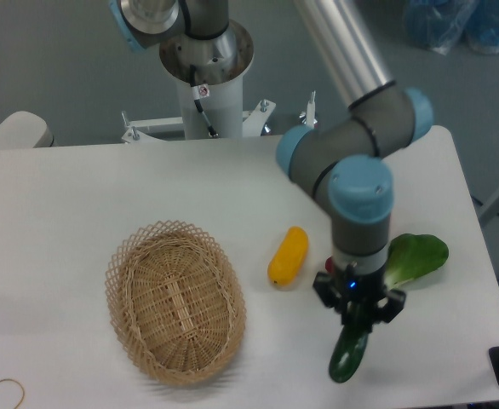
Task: Place the cucumber on the table
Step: 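Carry the green cucumber with the gripper and lower it toward the table, then set the cucumber on the table and open the gripper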
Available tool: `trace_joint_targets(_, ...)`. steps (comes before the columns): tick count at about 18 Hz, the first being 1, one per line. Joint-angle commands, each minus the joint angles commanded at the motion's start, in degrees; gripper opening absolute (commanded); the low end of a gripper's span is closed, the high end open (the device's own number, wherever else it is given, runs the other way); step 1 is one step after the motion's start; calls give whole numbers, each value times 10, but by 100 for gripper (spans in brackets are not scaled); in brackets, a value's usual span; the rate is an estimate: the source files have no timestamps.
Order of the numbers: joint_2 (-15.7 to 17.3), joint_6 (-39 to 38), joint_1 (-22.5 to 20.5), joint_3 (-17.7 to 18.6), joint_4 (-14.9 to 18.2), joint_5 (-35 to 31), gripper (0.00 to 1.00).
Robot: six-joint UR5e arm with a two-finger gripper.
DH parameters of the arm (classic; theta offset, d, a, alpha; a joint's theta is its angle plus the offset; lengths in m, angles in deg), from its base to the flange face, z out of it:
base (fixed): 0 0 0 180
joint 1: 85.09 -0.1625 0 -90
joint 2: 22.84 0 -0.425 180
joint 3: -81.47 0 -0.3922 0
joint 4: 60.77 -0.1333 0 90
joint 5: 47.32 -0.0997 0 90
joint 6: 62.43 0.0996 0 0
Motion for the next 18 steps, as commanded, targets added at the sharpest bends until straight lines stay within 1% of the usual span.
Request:
trace_joint_targets(2, -4, 14, 4, 11, -1, -40, 22)
trace_joint_targets(4, -5, 60, 7, 20, 0, -64, 22)
trace_joint_targets(5, -4, 78, 7, 23, 0, -68, 22)
trace_joint_targets(11, -11, 77, 7, 27, -1, -69, 22)
trace_joint_targets(13, -11, 76, 7, 28, 0, -69, 24)
trace_joint_targets(15, -12, 79, 7, 32, -1, -69, 28)
trace_joint_targets(16, -12, 80, 7, 32, -1, -68, 33)
trace_joint_targets(17, -12, 82, 7, 32, -1, -69, 50)
trace_joint_targets(18, -12, 83, 6, 30, -3, -69, 82)
